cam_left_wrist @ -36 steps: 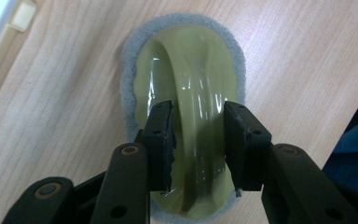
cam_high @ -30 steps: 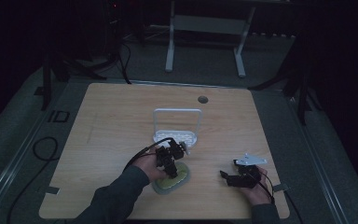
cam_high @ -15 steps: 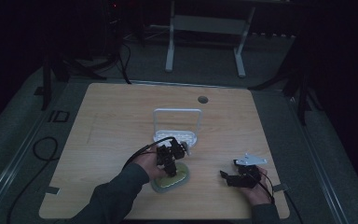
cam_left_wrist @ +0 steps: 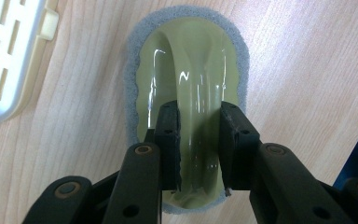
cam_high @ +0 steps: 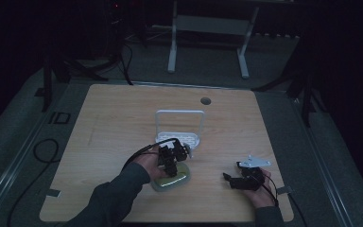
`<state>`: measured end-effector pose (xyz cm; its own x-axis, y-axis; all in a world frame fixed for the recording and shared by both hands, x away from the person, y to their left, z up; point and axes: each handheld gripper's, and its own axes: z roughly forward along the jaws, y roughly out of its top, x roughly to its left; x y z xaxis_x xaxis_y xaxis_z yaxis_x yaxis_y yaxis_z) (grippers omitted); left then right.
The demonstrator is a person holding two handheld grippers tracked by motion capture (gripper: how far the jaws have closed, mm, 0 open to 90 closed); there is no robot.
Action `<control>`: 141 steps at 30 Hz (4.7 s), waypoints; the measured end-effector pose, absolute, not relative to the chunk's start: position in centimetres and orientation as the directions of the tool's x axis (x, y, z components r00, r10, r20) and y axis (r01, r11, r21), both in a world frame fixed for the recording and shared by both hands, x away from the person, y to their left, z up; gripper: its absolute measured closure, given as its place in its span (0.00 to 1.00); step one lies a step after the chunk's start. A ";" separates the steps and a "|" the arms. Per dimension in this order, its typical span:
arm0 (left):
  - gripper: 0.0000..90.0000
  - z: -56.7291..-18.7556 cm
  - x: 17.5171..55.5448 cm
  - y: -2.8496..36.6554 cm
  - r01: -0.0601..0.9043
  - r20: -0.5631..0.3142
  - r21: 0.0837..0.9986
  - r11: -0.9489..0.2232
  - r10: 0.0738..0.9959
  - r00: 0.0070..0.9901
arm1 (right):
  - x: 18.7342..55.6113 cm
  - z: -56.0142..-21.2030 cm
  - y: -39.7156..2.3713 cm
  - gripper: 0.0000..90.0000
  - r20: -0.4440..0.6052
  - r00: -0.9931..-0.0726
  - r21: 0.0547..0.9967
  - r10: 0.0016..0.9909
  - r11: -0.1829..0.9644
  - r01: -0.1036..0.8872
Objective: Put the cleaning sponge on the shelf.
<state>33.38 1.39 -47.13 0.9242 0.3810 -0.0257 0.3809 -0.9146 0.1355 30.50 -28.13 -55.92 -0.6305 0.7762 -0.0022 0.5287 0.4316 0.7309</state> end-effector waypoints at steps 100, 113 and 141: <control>0.80 -44.1 36.8 0.8 0.075 0.299 0.246 -0.966 0.149 0.942 | 30.6 -55.9 -28.2 0.24 -0.005 -0.634 0.731 0.773 0.435 0.525; 0.80 -43.8 37.4 0.4 0.048 0.318 0.231 -0.972 0.122 0.940 | 30.6 -55.9 -28.1 0.24 -0.005 -0.634 0.731 0.774 0.435 0.525; 0.80 -44.5 38.8 0.6 -0.005 0.363 0.203 -0.979 0.070 0.929 | 30.6 -55.9 -28.1 0.24 -0.003 -0.633 0.731 0.774 0.434 0.527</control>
